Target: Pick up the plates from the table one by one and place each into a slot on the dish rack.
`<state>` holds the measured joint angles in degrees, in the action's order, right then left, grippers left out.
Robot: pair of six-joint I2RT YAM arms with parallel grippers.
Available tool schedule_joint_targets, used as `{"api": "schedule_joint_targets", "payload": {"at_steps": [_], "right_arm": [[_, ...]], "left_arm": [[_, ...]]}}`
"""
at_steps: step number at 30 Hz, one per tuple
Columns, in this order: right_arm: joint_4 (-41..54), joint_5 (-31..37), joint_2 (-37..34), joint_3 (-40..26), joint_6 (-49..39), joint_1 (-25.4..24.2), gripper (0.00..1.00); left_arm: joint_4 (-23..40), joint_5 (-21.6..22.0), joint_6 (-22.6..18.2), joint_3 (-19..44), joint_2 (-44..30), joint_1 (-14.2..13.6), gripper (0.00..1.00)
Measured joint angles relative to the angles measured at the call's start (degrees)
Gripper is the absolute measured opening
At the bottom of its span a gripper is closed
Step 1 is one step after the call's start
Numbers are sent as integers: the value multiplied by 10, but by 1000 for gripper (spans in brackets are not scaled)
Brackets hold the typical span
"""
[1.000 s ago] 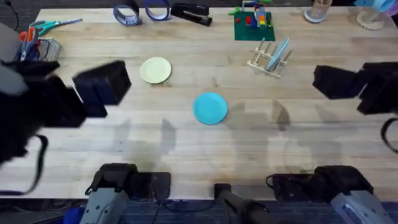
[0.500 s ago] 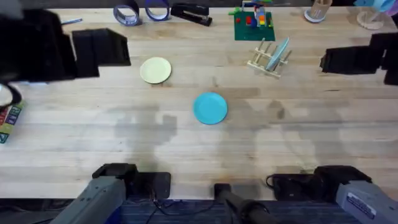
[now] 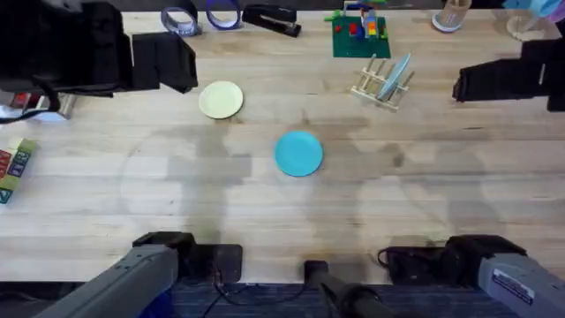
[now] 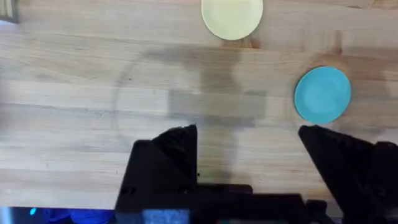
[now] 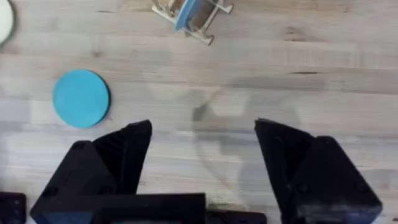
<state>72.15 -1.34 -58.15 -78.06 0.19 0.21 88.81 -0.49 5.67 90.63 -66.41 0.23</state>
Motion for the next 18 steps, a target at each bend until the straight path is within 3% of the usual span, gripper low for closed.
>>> {"api": "schedule_joint_targets", "payload": {"at_steps": [1,7,8,13,18], "right_arm": [[0,0,0,0,0,0,995],[0,0,0,0,0,0,994],[0,0,0,0,0,0,995],[0,0,0,0,0,0,995],[0,0,0,0,0,0,995]], "left_arm": [[2,0,2,0,-3,0,959],[2,-2,5,0,-8,0,118],[4,-2,4,0,-8,0,59],[13,-17,4,0,-8,0,42],[12,-78,-9,0,-8,0,43]]}}
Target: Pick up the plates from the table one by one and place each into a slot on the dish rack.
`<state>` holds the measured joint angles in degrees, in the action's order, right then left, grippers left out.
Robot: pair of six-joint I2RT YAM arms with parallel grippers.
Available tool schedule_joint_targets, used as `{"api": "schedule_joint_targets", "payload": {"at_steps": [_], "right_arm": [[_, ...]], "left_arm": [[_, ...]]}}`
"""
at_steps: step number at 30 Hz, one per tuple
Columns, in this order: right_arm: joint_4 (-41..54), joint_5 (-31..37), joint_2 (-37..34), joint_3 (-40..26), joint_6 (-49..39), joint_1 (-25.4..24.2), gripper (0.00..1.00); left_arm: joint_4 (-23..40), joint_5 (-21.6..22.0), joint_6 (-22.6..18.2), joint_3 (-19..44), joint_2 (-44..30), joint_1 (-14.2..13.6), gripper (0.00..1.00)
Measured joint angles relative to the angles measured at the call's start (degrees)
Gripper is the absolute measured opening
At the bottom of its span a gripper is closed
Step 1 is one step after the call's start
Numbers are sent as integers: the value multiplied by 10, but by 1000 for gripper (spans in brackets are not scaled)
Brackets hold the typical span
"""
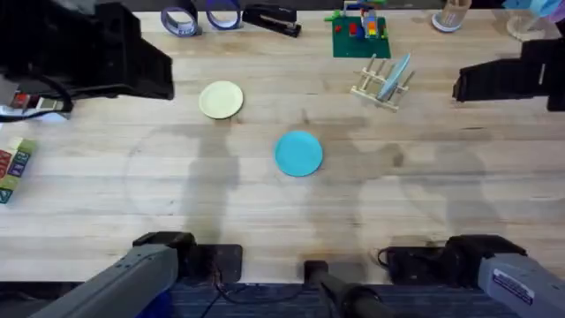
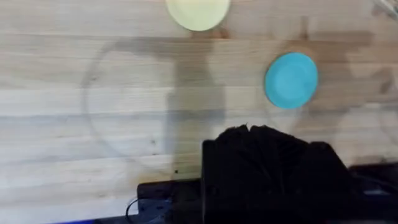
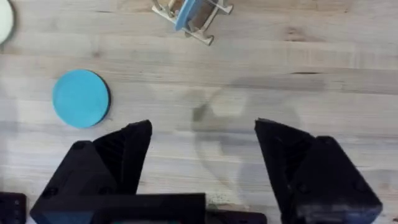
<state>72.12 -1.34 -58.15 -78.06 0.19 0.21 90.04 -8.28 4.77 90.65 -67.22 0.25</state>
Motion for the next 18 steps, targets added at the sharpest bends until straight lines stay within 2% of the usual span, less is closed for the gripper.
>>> {"api": "schedule_joint_targets", "payload": {"at_steps": [9,18], "right_arm": [[0,0,0,0,0,0,995],[0,0,0,0,0,0,995]], "left_arm": [[-10,-83,-39,-22,0,0,43],[-90,-193,-54,-135,0,0,43]]}}
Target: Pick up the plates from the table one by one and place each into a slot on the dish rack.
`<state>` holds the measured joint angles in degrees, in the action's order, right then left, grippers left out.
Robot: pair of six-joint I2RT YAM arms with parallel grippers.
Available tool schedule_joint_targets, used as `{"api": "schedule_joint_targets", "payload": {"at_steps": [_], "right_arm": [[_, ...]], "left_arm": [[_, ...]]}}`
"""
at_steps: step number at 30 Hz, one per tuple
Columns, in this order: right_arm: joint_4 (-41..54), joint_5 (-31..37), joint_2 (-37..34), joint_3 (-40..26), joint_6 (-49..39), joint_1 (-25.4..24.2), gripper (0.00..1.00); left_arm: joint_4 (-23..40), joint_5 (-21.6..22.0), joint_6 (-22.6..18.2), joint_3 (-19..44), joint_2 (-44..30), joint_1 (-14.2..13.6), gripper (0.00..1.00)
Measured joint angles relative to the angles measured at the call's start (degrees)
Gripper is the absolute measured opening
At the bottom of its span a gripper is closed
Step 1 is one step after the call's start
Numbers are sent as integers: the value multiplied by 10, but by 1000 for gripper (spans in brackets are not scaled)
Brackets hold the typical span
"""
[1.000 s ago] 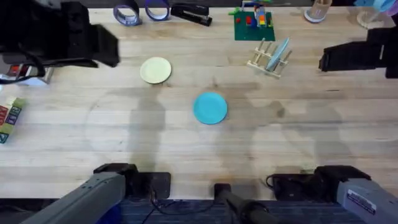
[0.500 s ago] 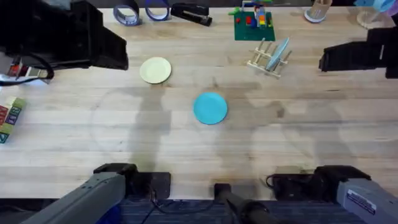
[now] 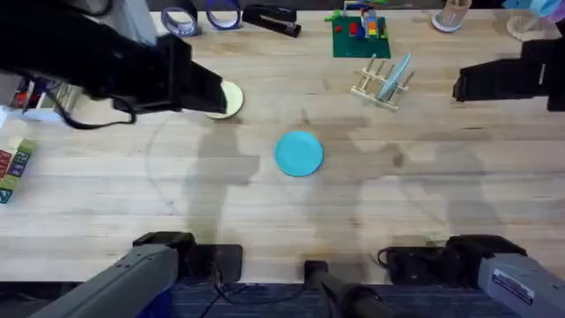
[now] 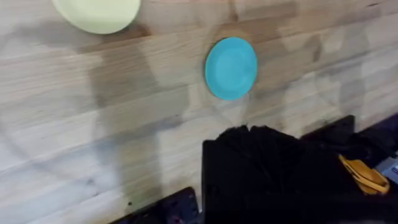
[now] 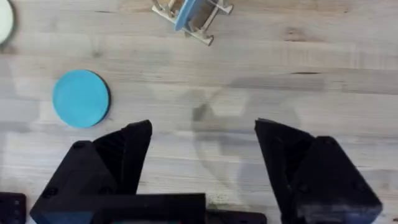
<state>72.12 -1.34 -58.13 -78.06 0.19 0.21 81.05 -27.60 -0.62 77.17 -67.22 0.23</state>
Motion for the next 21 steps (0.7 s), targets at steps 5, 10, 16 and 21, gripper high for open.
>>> {"api": "schedule_joint_targets", "payload": {"at_steps": [5,10,16,21], "right_arm": [[1,0,0,0,0,0,995],[1,0,0,0,0,0,995],[1,0,0,0,0,0,995],[1,0,0,0,0,0,995]], "left_arm": [[-60,-61,-5,-73,0,0,43],[-110,-103,-7,-139,0,0,42],[-147,-136,-7,-189,-12,0,42],[-162,-151,-7,-204,-44,0,42]]}}
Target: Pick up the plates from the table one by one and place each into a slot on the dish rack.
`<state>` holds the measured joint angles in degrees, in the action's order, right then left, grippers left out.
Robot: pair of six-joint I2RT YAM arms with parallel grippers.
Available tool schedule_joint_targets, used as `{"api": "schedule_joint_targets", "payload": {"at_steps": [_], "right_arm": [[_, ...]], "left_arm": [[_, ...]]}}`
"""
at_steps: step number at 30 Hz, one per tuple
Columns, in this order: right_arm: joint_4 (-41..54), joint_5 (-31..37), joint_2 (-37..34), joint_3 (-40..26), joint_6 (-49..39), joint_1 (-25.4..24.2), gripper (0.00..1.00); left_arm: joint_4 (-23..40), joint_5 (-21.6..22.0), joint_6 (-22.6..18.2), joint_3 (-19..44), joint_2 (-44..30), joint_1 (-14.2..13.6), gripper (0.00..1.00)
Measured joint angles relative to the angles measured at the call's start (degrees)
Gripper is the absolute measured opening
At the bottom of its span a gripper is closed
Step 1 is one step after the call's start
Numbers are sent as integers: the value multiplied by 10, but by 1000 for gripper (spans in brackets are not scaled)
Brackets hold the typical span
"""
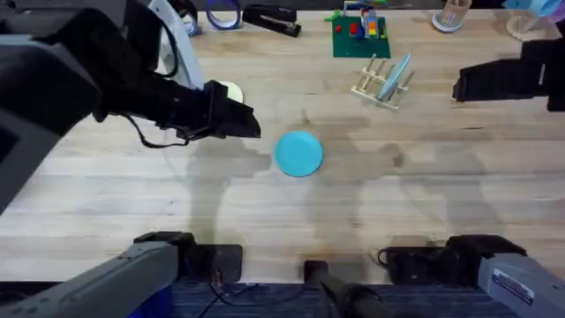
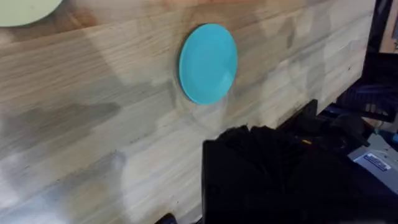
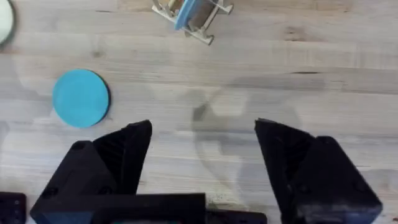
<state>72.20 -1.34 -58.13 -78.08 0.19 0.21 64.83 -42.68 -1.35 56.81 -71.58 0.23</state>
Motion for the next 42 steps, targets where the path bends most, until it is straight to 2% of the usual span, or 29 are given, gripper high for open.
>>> {"api": "schedule_joint_targets", "payload": {"at_steps": [13,24,31,42], "right_arm": [[0,0,0,0,0,0,993],[0,0,0,0,0,0,995],[0,0,0,0,0,0,995],[0,0,0,0,0,0,995]], "left_arm": [[-21,-15,-28,-2,-76,0,42],[-45,-32,-49,-9,-87,-6,42],[-121,-43,-26,-58,-87,-40,42],[-149,-44,-5,-80,-87,-40,41]]}}
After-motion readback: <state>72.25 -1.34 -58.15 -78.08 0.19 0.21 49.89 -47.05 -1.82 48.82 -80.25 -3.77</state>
